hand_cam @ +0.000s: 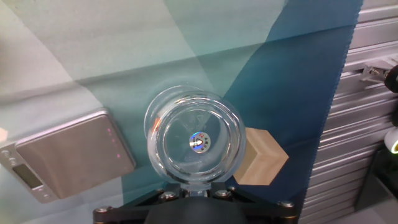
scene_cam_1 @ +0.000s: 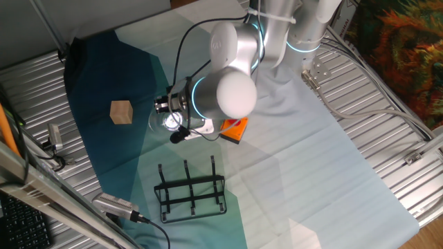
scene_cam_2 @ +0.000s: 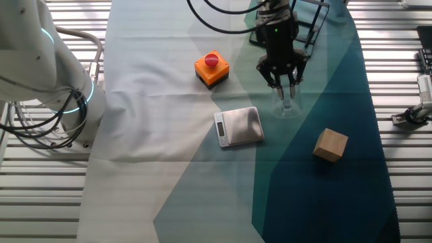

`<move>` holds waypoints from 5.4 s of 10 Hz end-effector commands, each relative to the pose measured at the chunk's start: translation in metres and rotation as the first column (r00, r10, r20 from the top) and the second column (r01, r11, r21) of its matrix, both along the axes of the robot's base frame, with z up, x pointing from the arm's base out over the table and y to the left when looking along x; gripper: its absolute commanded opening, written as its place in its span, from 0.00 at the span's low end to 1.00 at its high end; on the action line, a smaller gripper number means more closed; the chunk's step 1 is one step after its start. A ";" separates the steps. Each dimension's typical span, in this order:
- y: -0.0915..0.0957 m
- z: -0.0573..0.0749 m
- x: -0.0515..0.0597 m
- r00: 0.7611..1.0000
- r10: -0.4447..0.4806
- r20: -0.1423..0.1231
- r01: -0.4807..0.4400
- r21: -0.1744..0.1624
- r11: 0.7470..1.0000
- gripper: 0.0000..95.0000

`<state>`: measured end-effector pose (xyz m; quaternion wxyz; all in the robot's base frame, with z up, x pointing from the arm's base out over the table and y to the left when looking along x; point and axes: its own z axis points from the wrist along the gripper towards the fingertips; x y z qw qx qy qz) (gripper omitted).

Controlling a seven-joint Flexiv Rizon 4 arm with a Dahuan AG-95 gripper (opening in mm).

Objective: Take the cup off the cup rack

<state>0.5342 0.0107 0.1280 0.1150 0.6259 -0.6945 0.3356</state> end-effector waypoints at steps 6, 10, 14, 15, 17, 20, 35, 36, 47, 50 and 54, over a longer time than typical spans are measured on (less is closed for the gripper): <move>0.007 -0.004 0.002 1.000 -0.001 -0.001 0.001 -0.016 1.000 0.00; 0.008 -0.005 0.002 1.000 0.000 0.001 0.000 -0.016 1.000 0.00; 0.011 -0.006 0.003 1.000 0.002 0.001 -0.002 -0.023 1.000 0.00; 0.011 -0.006 0.003 1.000 0.002 0.001 -0.002 -0.024 1.000 0.00; 0.011 -0.006 0.003 1.000 0.002 0.001 -0.002 -0.022 1.000 0.00; 0.012 -0.007 0.004 1.000 0.002 0.001 -0.002 -0.022 1.000 0.00; 0.017 -0.009 0.005 1.000 -0.022 0.013 0.021 0.021 1.000 0.20; 0.016 -0.009 0.005 0.999 -0.047 0.025 0.045 0.075 0.996 0.20; 0.031 -0.019 0.007 0.917 -0.383 -0.106 0.377 0.542 0.751 0.20; 0.031 -0.019 0.007 0.891 -0.419 -0.174 0.435 0.588 0.682 0.20; 0.030 -0.021 0.006 0.847 -0.471 -0.246 0.509 0.631 0.586 0.20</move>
